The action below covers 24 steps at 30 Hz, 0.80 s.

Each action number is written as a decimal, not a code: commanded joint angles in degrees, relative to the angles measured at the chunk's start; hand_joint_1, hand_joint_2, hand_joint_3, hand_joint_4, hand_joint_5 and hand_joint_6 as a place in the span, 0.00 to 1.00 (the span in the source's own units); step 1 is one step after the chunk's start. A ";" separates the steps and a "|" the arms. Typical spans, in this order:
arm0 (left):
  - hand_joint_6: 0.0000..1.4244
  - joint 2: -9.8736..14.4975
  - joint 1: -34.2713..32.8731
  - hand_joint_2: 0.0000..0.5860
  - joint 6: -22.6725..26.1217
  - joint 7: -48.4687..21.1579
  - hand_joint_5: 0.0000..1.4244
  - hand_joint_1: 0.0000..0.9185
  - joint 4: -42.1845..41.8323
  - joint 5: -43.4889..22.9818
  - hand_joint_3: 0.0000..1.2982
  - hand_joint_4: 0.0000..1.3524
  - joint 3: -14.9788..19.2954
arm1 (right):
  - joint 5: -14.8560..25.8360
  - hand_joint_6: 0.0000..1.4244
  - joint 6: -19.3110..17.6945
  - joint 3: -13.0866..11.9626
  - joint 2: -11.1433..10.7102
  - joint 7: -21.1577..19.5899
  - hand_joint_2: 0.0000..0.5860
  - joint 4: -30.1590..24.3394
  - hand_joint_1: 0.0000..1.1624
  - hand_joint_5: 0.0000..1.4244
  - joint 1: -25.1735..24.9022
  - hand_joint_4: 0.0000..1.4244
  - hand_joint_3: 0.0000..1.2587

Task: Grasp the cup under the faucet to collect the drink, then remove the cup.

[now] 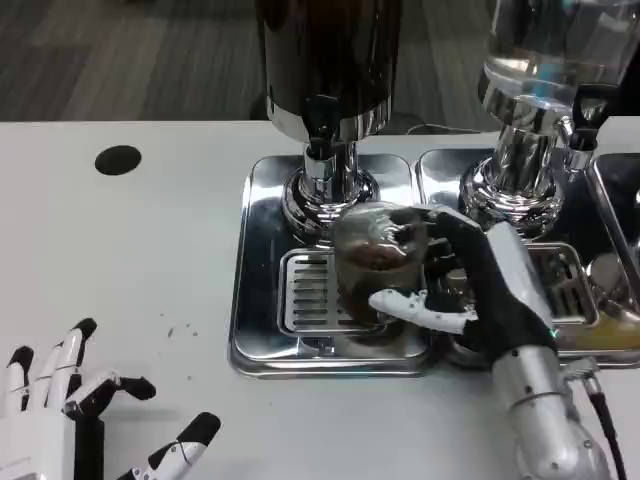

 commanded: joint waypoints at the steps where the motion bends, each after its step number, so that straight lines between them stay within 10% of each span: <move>1: 0.01 0.23 -0.44 0.18 0.90 -0.33 0.09 0.00 0.08 2.04 0.49 0.03 -1.04 | 1.17 0.46 -2.70 -1.58 -1.19 0.11 0.33 -3.46 0.72 0.60 0.72 0.69 0.65; 24: 0.01 0.30 -2.62 0.17 1.59 -1.36 0.09 0.00 0.35 2.59 0.48 0.02 -2.68 | 2.61 0.47 -2.06 -6.77 -5.44 2.11 0.35 -11.80 0.73 0.61 7.78 0.69 0.67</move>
